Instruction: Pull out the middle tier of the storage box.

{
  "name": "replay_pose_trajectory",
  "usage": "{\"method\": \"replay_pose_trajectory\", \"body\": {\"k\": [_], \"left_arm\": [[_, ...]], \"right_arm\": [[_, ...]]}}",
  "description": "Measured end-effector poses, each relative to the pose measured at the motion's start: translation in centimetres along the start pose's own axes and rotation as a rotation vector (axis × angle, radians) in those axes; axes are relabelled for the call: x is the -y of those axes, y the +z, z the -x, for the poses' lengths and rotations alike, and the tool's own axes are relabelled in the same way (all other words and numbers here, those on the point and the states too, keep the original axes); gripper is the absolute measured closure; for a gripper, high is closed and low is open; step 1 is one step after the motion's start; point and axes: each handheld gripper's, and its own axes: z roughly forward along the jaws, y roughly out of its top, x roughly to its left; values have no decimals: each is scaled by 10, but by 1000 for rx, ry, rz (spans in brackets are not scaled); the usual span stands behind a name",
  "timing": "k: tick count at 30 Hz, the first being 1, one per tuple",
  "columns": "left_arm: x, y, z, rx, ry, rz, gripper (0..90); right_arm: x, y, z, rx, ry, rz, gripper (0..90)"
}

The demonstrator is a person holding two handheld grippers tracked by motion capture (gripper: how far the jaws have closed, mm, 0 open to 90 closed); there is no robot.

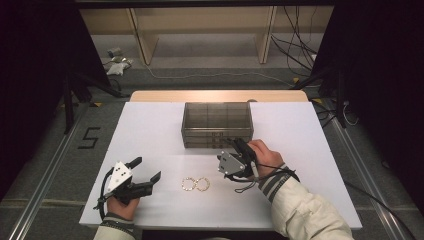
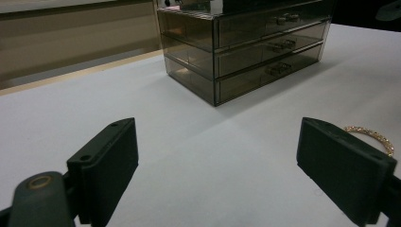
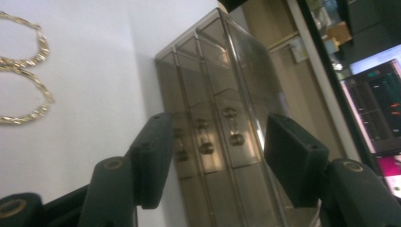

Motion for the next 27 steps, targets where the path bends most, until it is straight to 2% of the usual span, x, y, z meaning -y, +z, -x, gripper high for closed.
{"method": "replay_pose_trajectory", "body": {"k": [2, 7, 17, 23, 27], "left_arm": [[0, 0, 0, 0, 0, -1, 137], [0, 0, 0, 0, -1, 0, 137], [0, 0, 0, -6, 4, -3, 140], [0, 0, 0, -6, 6, -2, 140], [0, 0, 1, -9, 6, -4, 141]], "right_arm": [[0, 1, -1, 7, -3, -2, 437], [0, 6, -7, 56, -56, -25, 452], [1, 13, -16, 100, -124, -30, 484], [3, 18, -24, 156, -191, -51, 502], [4, 22, -29, 185, -218, -60, 519]]}}
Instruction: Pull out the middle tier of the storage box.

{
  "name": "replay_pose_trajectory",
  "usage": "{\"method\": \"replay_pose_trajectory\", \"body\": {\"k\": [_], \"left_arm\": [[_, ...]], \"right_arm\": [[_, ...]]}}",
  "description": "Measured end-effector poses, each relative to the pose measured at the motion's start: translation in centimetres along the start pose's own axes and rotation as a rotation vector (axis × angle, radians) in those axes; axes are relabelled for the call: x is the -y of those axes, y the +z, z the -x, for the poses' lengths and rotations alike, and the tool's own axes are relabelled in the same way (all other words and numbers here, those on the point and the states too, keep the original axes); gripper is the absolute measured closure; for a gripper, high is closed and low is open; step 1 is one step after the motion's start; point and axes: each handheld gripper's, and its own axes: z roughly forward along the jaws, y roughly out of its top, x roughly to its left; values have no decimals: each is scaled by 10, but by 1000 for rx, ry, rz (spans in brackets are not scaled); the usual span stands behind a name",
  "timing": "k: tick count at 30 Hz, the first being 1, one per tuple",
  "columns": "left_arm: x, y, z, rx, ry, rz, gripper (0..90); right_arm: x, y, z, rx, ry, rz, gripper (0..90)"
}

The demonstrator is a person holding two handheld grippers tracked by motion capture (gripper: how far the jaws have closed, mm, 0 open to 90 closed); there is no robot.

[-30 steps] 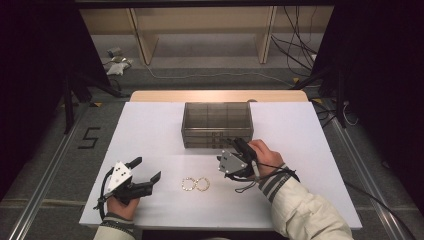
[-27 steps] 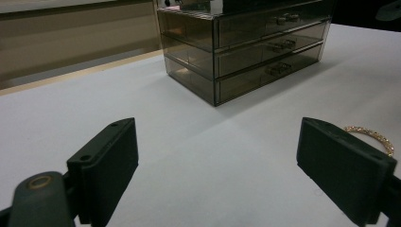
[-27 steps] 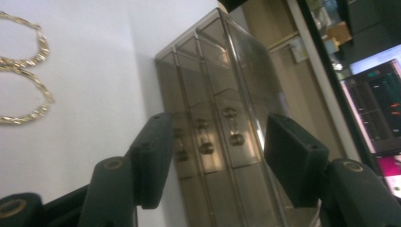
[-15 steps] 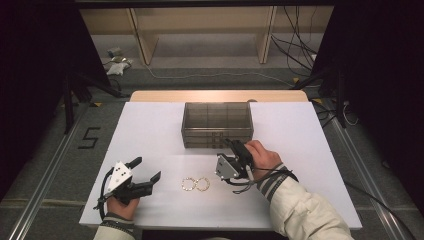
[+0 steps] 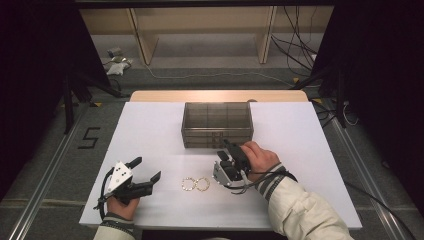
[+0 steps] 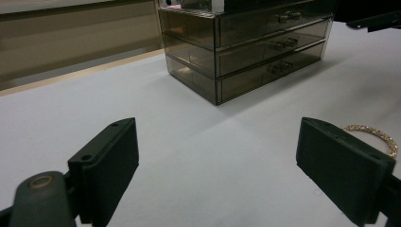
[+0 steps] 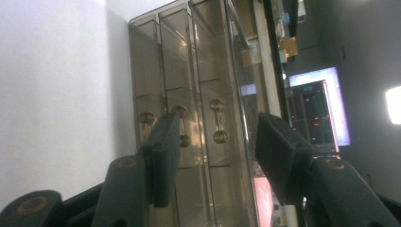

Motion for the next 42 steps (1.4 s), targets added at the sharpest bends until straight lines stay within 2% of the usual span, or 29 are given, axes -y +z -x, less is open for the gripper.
{"method": "replay_pose_trajectory", "body": {"k": [9, 20, 23, 27, 42], "left_arm": [[0, 0, 0, 1, 2, 0, 142], [0, 0, 0, 2, 0, -1, 146], [0, 0, 0, 2, 0, -1, 146], [0, 0, 0, 2, 0, -1, 146], [0, 0, 0, 8, -4, -6, 150]], "right_arm": [[2, 8, -13, 99, -110, -15, 554], [3, 13, -21, 133, -156, -30, 586], [3, 15, -25, 155, -183, -32, 600], [2, 16, -27, 140, -187, -30, 611], [1, 31, -33, 152, -188, -67, 661]]}}
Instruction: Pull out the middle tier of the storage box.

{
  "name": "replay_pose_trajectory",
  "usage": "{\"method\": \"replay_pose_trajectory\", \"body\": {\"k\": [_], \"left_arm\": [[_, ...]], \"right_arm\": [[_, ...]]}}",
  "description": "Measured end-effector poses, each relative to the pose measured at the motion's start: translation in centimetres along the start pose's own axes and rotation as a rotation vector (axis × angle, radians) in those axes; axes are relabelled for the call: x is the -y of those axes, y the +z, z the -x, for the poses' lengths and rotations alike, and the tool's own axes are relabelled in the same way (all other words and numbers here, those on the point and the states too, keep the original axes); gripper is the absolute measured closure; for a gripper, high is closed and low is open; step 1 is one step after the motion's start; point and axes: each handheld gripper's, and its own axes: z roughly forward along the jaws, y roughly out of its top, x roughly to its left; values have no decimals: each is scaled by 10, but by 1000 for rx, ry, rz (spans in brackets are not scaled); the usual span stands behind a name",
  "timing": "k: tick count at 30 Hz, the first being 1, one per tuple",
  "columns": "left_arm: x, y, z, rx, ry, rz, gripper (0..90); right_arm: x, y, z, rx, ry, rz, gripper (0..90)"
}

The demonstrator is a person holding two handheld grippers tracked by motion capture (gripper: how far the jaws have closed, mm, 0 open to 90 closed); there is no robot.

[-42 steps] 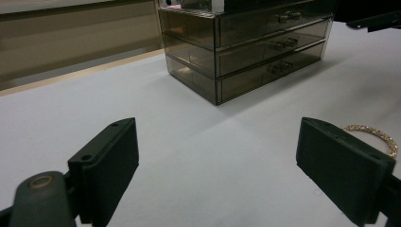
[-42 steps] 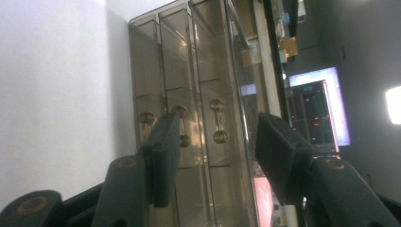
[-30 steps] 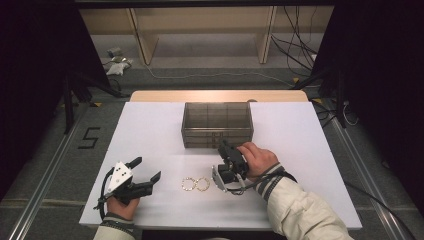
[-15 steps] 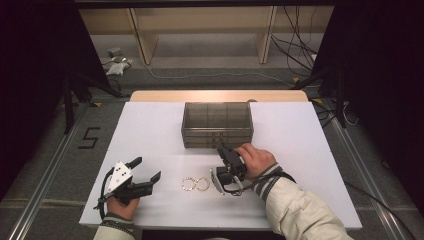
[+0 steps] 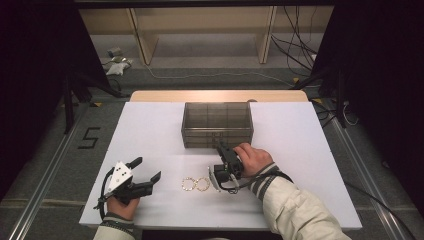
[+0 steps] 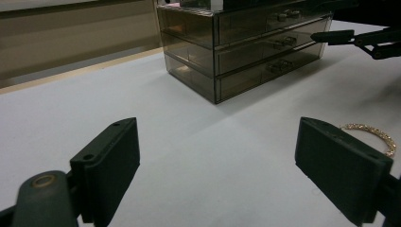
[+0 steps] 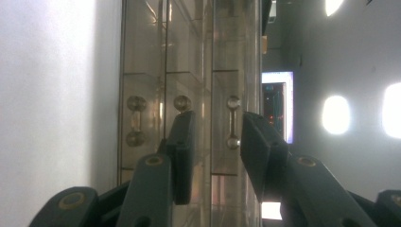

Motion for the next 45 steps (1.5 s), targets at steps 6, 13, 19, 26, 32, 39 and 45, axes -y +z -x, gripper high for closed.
{"method": "replay_pose_trajectory", "body": {"k": [6, 13, 19, 26, 32, 39, 45], "left_arm": [[0, 0, 0, 1, -1, 1, 151], [0, 0, 0, 2, -2, 3, 151], [0, 0, 0, 3, 0, 0, 151], [0, 0, 0, 5, -1, 1, 151], [0, 0, 0, 7, 1, 0, 151], [0, 0, 0, 7, -1, 0, 151], [0, 0, 0, 7, -2, 1, 151]], "right_arm": [[-1, 7, -5, -8, -1, -17, 669], [1, 16, -10, -22, -6, -39, 682], [3, 21, -12, -27, -11, -53, 704], [4, 24, -14, -30, -12, -69, 725], [5, 28, -15, -26, -26, -81, 763], [5, 29, -16, -31, -27, -87, 788], [4, 30, -17, -30, -33, -88, 792]]}}
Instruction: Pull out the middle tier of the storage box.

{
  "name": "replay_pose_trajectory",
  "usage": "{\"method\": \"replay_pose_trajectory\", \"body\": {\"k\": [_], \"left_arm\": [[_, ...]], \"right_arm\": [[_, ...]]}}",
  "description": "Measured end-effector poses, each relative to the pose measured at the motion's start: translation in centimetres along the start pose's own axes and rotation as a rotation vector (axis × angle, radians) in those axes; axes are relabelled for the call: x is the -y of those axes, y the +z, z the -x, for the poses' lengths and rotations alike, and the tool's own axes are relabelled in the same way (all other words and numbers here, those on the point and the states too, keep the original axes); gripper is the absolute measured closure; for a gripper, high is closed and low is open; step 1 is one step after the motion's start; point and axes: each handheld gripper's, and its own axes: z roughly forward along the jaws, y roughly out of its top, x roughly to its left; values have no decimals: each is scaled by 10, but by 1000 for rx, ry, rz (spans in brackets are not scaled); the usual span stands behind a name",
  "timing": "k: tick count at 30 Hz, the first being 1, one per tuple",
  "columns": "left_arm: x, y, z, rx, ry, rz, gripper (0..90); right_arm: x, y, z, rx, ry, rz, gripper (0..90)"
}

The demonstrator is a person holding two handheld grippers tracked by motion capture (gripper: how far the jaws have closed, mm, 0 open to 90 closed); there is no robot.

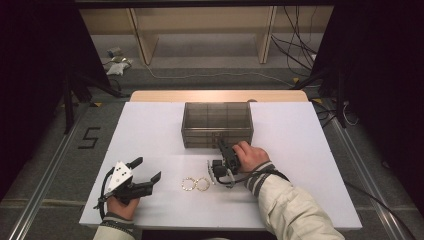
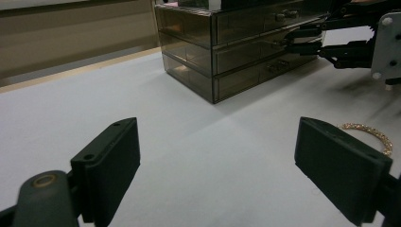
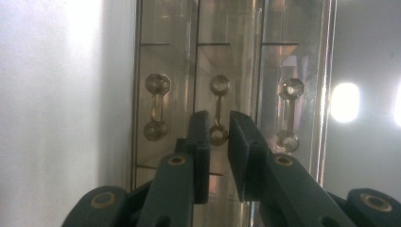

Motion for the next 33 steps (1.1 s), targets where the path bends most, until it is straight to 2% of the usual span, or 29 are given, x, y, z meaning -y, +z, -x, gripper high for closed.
{"method": "replay_pose_trajectory", "body": {"k": [11, 17, 19, 21, 25, 28, 33], "left_arm": [[0, 0, 0, 0, 2, 0, 151], [0, 0, 0, -1, 0, 0, 151], [0, 0, 0, -1, 1, -2, 151], [0, 0, 0, -1, 1, -2, 152], [0, 0, 0, -2, 1, -2, 151], [0, 0, 0, -3, 2, -3, 151], [0, 0, 0, -2, 1, -4, 151]], "right_arm": [[-1, -4, 4, -9, 24, 0, 801], [-3, -12, 5, -19, 26, 8, 800], [-4, -17, 8, -52, 51, 9, 790], [-5, -19, 9, -90, 62, 14, 743], [-5, -23, 10, -111, 76, 22, 715], [-4, -27, 15, -130, 115, 28, 699], [-1, -32, 23, -146, 150, 47, 674]]}}
